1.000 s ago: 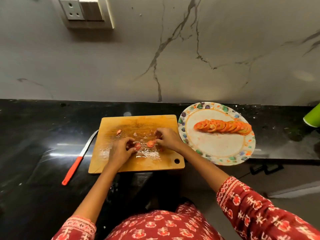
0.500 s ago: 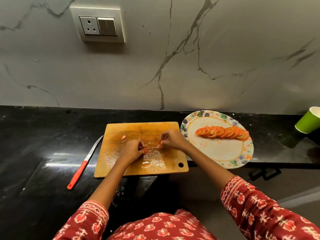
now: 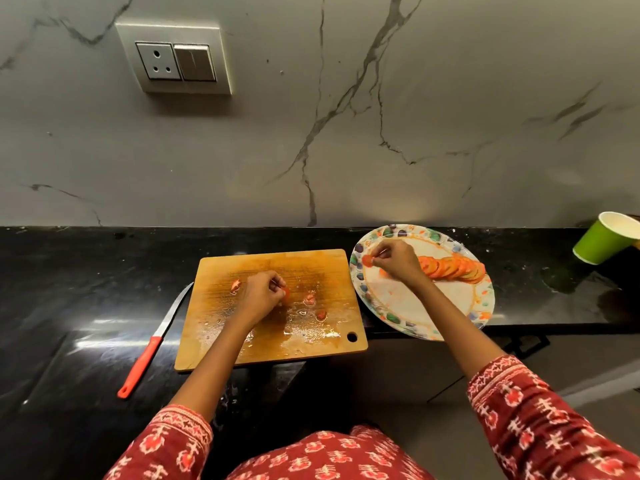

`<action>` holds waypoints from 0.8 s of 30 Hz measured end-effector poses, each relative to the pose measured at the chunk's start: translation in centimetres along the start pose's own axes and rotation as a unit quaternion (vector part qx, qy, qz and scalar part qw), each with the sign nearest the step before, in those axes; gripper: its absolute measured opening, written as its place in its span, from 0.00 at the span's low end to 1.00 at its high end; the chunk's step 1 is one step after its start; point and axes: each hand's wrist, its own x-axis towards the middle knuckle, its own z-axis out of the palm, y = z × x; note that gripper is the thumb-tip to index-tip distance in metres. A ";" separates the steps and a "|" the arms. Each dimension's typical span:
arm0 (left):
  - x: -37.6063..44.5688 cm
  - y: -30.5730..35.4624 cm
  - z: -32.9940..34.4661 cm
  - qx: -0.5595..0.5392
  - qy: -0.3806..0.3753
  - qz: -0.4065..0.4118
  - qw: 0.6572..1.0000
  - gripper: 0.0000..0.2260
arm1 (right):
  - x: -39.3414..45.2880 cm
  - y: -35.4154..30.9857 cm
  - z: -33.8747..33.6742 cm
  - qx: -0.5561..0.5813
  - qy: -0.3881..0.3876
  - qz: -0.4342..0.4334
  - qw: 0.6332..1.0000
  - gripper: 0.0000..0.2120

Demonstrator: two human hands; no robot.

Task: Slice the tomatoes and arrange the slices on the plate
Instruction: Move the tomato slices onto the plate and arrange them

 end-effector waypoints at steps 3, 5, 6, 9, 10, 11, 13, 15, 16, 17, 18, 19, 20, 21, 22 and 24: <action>0.9 1.4 0.9 -0.029 0.010 0.017 0.999 0.06 | 0.8 1.8 -2.7 0.003 0.035 0.038 0.999 0.04; 1.4 2.6 1.8 -0.041 0.013 0.036 0.998 0.06 | 1.1 2.8 -3.9 0.004 0.031 0.047 0.998 0.03; 1.7 3.2 2.4 -0.044 0.011 0.047 0.998 0.06 | 1.2 3.2 -4.1 0.000 0.022 0.046 0.999 0.04; 2.7 5.2 4.7 -0.066 0.000 0.071 0.995 0.06 | 1.8 3.9 -4.1 -0.016 -0.006 0.062 0.998 0.05; 3.0 5.9 5.4 -0.069 -0.002 0.080 0.994 0.06 | 2.0 4.0 -3.8 -0.027 -0.016 0.064 0.997 0.05; 3.3 6.5 6.1 -0.065 -0.006 0.091 0.994 0.06 | 2.2 4.0 -3.5 -0.039 -0.027 0.063 0.997 0.05; 4.0 7.9 7.8 -0.064 -0.015 0.110 0.992 0.06 | 2.6 4.0 -3.1 -0.068 -0.051 0.056 0.995 0.04; 4.5 9.2 9.2 -0.070 -0.012 0.124 0.990 0.06 | 3.1 3.9 -2.7 -0.093 -0.067 0.054 0.992 0.04; 4.7 9.8 9.8 -0.075 -0.008 0.127 0.989 0.06 | 3.5 3.8 -2.6 -0.103 -0.072 0.052 0.991 0.03; 5.1 10.3 10.4 -0.079 -0.006 0.127 0.989 0.06 | 3.9 3.8 -2.5 -0.113 -0.079 0.053 0.989 0.03; 5.5 10.5 11.0 -0.080 -0.006 0.125 0.989 0.07 | 4.1 3.6 -2.3 -0.124 -0.086 0.049 0.987 0.03; 5.9 10.8 11.6 -0.079 -0.008 0.121 0.989 0.08 | 4.4 3.6 -2.2 -0.134 -0.093 0.044 0.986 0.04; 6.1 11.0 12.0 -0.077 -0.008 0.117 0.990 0.09 | 4.5 3.6 -1.9 -0.146 -0.099 0.035 0.984 0.05; 6.3 11.2 12.5 -0.075 -0.003 0.114 0.991 0.09 | 4.6 3.6 -1.7 -0.158 -0.099 0.024 0.982 0.05; 6.4 11.5 13.0 -0.075 0.007 0.111 0.991 0.09 | 4.8 3.9 -1.5 -0.167 -0.097 0.011 0.981 0.06; 6.6 11.9 13.7 -0.074 0.037 0.108 0.991 0.10 | 5.0 4.2 -1.3 -0.181 -0.093 -0.012 0.979 0.06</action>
